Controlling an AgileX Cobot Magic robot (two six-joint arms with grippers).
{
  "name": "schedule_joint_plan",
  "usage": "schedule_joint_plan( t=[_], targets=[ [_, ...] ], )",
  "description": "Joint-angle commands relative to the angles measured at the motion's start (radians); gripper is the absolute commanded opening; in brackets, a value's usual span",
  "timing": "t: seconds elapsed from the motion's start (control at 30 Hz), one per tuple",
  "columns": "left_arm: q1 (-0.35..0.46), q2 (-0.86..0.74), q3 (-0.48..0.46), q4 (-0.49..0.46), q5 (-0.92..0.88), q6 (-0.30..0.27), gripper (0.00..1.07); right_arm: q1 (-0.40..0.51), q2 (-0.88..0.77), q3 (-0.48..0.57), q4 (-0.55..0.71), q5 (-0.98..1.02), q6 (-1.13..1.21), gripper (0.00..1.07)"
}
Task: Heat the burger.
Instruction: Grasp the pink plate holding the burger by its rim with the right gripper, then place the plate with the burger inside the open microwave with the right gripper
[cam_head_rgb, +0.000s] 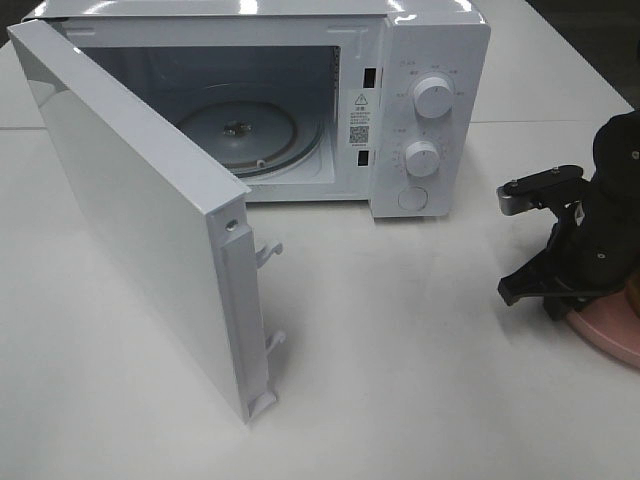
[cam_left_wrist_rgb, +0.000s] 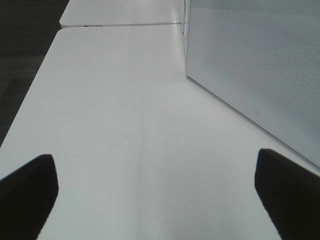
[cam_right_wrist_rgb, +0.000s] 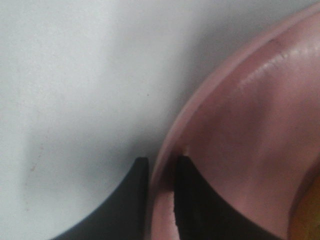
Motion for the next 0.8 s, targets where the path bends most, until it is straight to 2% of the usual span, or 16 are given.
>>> schedule_joint_plan(
  t=[0.03, 0.43, 0.8],
  targets=[
    [-0.004, -0.023, 0.002, -0.001, -0.005, 0.0, 1.0, 0.0, 0.018, 0.006, 0.039, 0.02, 0.017, 0.0],
    [-0.004, -0.023, 0.002, -0.001, -0.005, 0.0, 1.0, 0.005, 0.012, 0.006, -0.051, 0.092, 0.15, 0.0],
    [-0.004, -0.023, 0.002, -0.001, -0.005, 0.0, 1.0, 0.103, -0.014, 0.006, -0.233, 0.185, 0.35, 0.0]
  ],
)
